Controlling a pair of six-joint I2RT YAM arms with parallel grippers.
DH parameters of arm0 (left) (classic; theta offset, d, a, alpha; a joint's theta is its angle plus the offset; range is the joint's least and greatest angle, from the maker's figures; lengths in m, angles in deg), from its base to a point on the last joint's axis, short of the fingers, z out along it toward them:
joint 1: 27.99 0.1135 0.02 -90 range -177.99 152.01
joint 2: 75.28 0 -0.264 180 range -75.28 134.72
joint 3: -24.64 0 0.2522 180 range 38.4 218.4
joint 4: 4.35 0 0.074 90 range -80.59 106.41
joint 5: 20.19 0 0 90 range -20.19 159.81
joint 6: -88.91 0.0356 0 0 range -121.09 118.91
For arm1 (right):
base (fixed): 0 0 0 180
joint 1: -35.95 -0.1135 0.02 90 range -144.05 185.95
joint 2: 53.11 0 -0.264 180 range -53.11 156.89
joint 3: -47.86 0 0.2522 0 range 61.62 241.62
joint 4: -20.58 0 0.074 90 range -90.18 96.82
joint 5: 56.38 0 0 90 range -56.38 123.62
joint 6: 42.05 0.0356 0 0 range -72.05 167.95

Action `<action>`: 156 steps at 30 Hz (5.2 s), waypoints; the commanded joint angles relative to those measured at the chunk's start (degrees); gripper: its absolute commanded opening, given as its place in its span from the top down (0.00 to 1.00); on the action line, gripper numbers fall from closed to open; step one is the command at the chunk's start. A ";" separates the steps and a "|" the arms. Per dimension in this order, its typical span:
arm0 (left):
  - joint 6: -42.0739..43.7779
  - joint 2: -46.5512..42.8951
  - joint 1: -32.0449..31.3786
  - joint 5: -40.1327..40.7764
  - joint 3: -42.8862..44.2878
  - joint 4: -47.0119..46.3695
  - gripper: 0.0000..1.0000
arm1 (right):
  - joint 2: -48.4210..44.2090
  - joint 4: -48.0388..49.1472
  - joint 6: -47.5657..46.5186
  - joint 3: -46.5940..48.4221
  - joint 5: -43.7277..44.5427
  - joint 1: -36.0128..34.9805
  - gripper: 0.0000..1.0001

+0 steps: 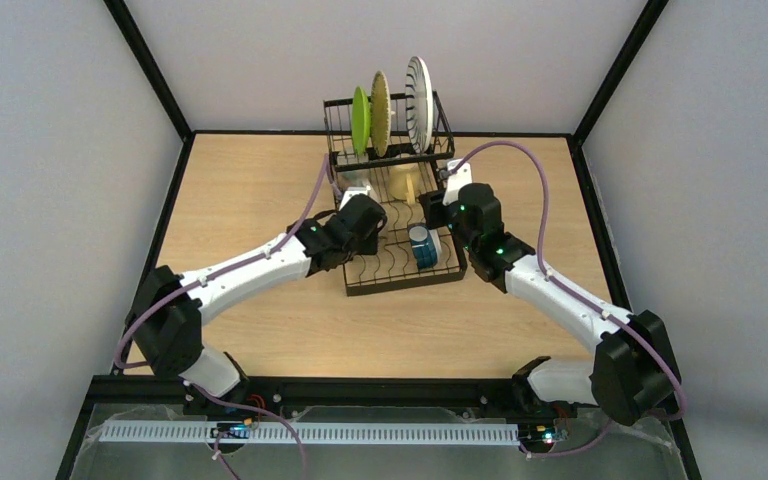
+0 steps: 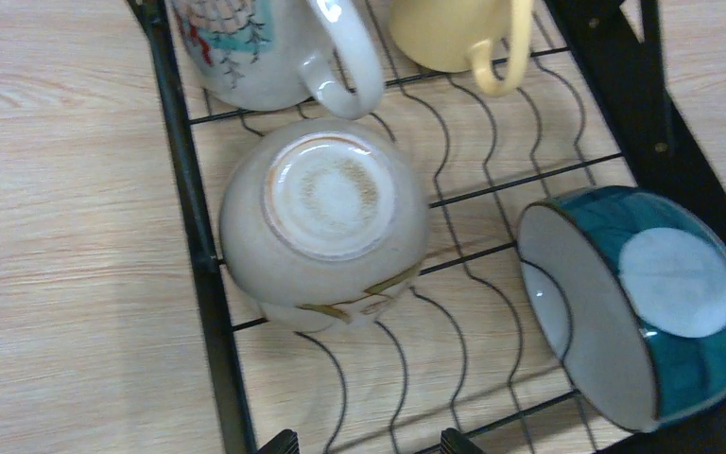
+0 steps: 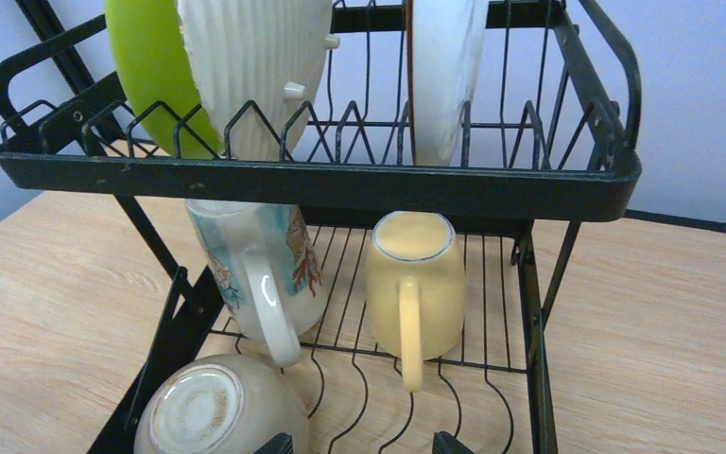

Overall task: Load the mixed dishes into the dish rack
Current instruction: Move the bowl from the dish rack.

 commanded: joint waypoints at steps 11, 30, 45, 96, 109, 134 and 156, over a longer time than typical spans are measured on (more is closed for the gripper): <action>-4.31 2.00 -1.29 3.61 3.93 3.52 0.15 | 2.04 -2.03 1.08 -0.75 -7.59 -4.44 0.17; -5.57 -0.21 0.31 10.41 3.08 7.13 0.15 | 11.15 -1.26 6.48 0.00 -13.01 -10.83 0.18; -4.16 -2.56 3.14 8.98 1.89 6.87 0.15 | 17.62 0.23 12.37 -0.16 -7.19 -16.22 0.18; -1.14 4.18 4.07 9.00 3.17 0.07 0.15 | 37.55 19.87 13.09 -1.04 14.45 -16.31 0.22; -2.43 12.33 4.07 12.67 6.91 -2.48 0.14 | 40.14 31.95 8.18 -4.60 18.01 -16.31 0.22; -6.64 14.16 4.75 15.46 8.81 0.42 0.13 | 38.84 37.12 3.60 -5.20 19.34 -16.31 0.22; -16.32 4.61 6.11 10.79 4.13 4.72 0.13 | 21.18 16.04 3.14 -0.26 17.87 -16.92 0.23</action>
